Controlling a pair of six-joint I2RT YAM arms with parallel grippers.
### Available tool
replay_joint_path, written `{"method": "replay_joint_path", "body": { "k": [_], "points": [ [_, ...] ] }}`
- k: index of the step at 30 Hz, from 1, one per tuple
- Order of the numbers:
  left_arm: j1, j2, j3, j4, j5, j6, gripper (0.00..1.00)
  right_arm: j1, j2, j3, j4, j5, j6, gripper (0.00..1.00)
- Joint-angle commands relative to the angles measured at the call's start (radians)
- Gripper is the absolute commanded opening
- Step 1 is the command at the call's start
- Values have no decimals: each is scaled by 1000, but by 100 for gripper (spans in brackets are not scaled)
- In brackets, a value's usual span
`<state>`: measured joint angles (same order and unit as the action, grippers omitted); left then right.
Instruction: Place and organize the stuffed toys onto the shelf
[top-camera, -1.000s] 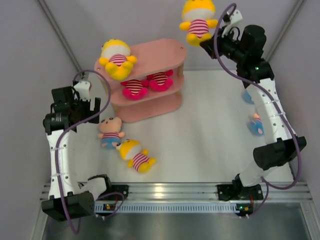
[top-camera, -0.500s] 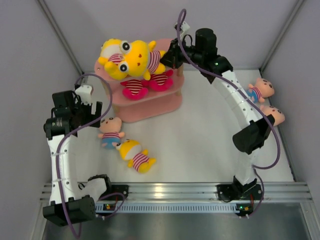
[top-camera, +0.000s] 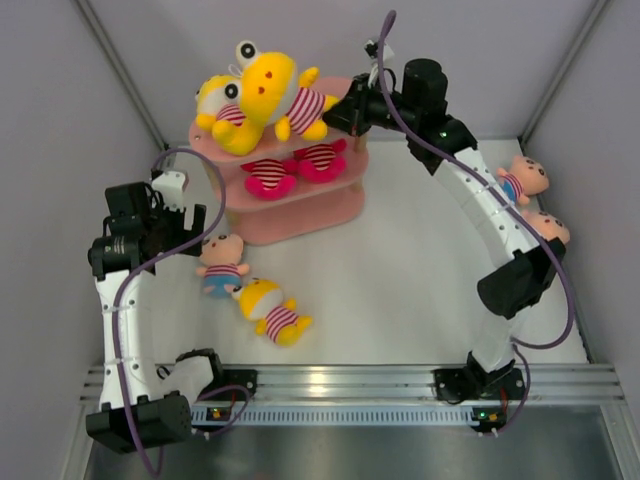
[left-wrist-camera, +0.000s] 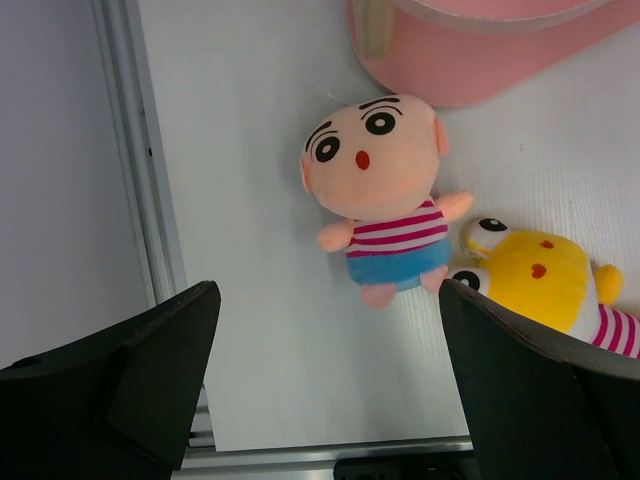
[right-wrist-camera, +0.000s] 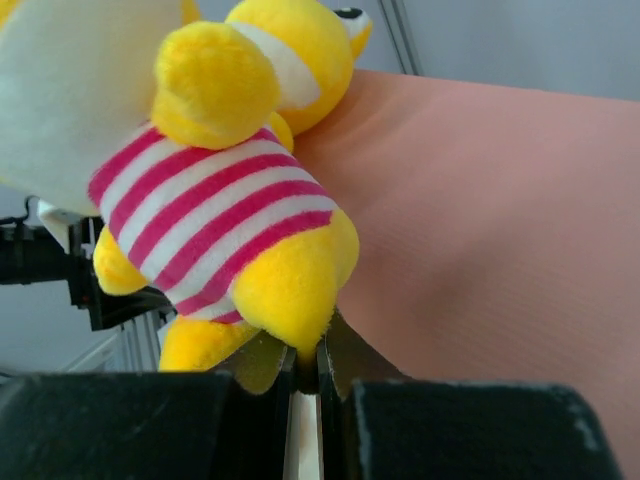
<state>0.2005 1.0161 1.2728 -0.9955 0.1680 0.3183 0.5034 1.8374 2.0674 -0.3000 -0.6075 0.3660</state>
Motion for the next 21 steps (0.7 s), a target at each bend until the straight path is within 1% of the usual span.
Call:
{"method": "replay_joint_path", "body": {
  "k": [1, 6, 10, 16, 19, 21],
  "points": [
    [4, -22, 0, 14, 14, 22, 97, 6, -101, -26, 107, -14, 88, 0],
    [4, -24, 11, 11, 27, 27, 97, 6, -133, -53, 101, 124, 197, 0],
    [4, -24, 13, 12, 42, 30, 97, 27, -129, -53, 82, 193, 194, 0],
    [4, -30, 8, 12, 47, 34, 97, 46, -99, -59, 85, 244, 217, 0],
    [4, -36, 0, 12, 48, 41, 97, 60, -79, -47, 72, 230, 182, 0],
    [4, -36, -4, 14, 50, 44, 97, 73, -49, -3, 44, 200, 142, 0]
  ]
}}
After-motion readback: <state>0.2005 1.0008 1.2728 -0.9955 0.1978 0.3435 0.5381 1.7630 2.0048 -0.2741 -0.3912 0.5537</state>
